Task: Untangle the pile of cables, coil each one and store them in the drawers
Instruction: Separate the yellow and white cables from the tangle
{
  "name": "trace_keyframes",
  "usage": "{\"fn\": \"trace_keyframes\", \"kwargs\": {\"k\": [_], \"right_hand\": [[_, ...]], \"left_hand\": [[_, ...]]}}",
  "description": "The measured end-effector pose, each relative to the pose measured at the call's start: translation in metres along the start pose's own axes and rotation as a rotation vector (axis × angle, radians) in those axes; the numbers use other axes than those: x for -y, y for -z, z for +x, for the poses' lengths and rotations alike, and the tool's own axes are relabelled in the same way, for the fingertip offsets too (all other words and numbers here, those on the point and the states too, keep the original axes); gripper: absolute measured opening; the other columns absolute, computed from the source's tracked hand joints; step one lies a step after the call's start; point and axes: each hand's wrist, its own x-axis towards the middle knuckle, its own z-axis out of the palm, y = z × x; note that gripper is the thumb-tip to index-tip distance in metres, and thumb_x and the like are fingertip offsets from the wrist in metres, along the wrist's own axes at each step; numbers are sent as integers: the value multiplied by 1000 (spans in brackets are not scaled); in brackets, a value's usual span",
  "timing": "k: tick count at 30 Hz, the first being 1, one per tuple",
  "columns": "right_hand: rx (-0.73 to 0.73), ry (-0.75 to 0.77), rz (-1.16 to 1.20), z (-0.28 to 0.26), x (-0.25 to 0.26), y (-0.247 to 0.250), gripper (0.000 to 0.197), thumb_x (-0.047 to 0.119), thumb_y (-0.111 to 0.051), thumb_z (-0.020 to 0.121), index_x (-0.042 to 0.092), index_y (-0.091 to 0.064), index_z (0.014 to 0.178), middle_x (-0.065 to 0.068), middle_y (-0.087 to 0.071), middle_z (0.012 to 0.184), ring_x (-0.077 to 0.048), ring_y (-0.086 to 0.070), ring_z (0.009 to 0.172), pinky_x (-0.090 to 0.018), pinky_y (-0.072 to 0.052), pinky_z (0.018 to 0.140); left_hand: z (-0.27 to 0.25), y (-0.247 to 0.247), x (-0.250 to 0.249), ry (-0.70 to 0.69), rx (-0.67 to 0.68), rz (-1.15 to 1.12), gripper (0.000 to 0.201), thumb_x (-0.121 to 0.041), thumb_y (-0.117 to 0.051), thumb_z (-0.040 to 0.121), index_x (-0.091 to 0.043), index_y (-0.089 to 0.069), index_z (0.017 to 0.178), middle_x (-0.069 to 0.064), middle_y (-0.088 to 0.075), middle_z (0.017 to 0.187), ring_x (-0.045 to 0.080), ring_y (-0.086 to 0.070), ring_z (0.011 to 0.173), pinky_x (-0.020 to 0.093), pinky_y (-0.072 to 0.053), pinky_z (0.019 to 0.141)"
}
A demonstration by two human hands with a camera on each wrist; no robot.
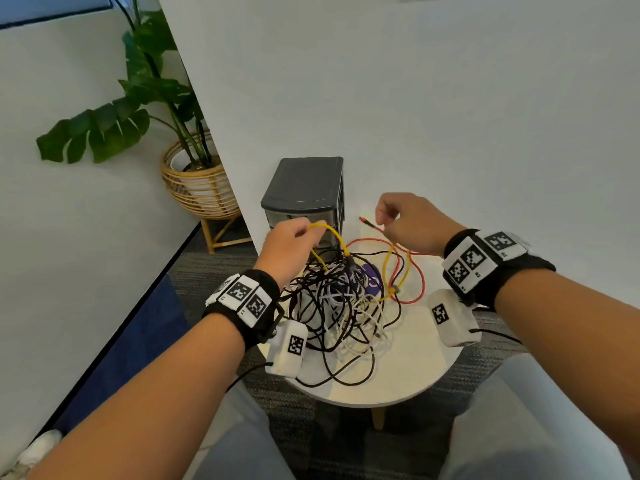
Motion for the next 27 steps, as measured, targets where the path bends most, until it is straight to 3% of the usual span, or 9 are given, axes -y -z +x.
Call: {"fn": "trace_keyframes", "kwargs": {"k": [4, 8, 11, 14, 17, 20, 22, 25, 27], "right_hand": [[244, -92, -240, -10, -12, -3, 15, 11, -59, 89, 24, -65, 94, 12, -54, 92, -16, -53, 91, -29, -39, 80], [438, -108, -450, -18, -20, -19, 30, 24, -71, 89, 27, -69, 119, 8, -54, 107, -17, -50, 103, -30, -41, 88], [485, -107, -589, -19, -21, -40, 36, 37, -72, 89, 22, -69, 122, 3, -66, 119, -21, -60, 110, -32, -48, 94], [503, -144, -674, -18, -23, -56, 40, 42, -69, 91, 12, -69, 117, -3, -69, 105, -24, -62, 95, -33, -51, 83], [505, -151, -666, -19, -23, -58, 35, 36, -69, 91, 9, -69, 113, -5, -64, 93, -25, -59, 87, -31, -49, 77], [507, -93, -633, -21, -13, -51, 20, 32, -64, 94, 13, -69, 99, -4, -61, 89, -25, -56, 86, -29, -42, 75], [505, -53, -578, -23, -3, -41, 16, 30, -61, 96, 16, -64, 89, -4, -62, 88, -23, -56, 86, -29, -40, 73], [539, -29, -534, -28, 20, -21, 22, 27, -54, 98, 11, -60, 86, -7, -58, 84, -24, -50, 80, -27, -37, 63], [481, -24, -472, -31, 34, -7, 23, 27, -52, 99, 10, -56, 83, -7, -53, 82, -25, -47, 79, -28, -39, 64]], "left_hand": [[4, 9, -5, 11, -71, -39, 35, -33, -54, 104, -8, -67, 82, 14, -70, 94, 29, -66, 91, 42, -51, 85], [3, 16, 4, 33, -94, 14, 22, -17, -50, 104, -16, -70, 94, 2, -69, 102, 16, -62, 96, 25, -44, 76], [-1, 18, 10, -1, -11, 194, 20, -12, -57, 101, -17, -76, 97, -4, -70, 101, 11, -61, 96, 16, -40, 74], [-1, 22, 14, -13, 85, 264, 20, -6, -63, 98, -19, -78, 99, -3, -73, 100, 11, -66, 96, 22, -50, 83], [-3, 23, 13, 18, 172, 288, 32, 1, -53, 98, -23, -75, 102, -3, -72, 111, 11, -66, 107, 29, -51, 98], [-5, 17, 8, 40, 264, 353, 34, -9, -43, 101, -23, -72, 112, -2, -66, 125, 14, -57, 119, 35, -44, 103], [-8, 7, 7, -2, 301, 399, 27, -24, -50, 101, -24, -66, 123, -3, -64, 129, 16, -56, 121, 37, -45, 103], [-15, -13, 10, -99, 408, 596, 52, -55, -62, 91, -41, -49, 139, -4, -53, 140, 21, -45, 133, 49, -39, 109], [-18, -25, 13, -74, 475, 702, 61, -66, -62, 86, -49, -42, 141, -4, -44, 149, 25, -35, 141, 55, -30, 113]]}}
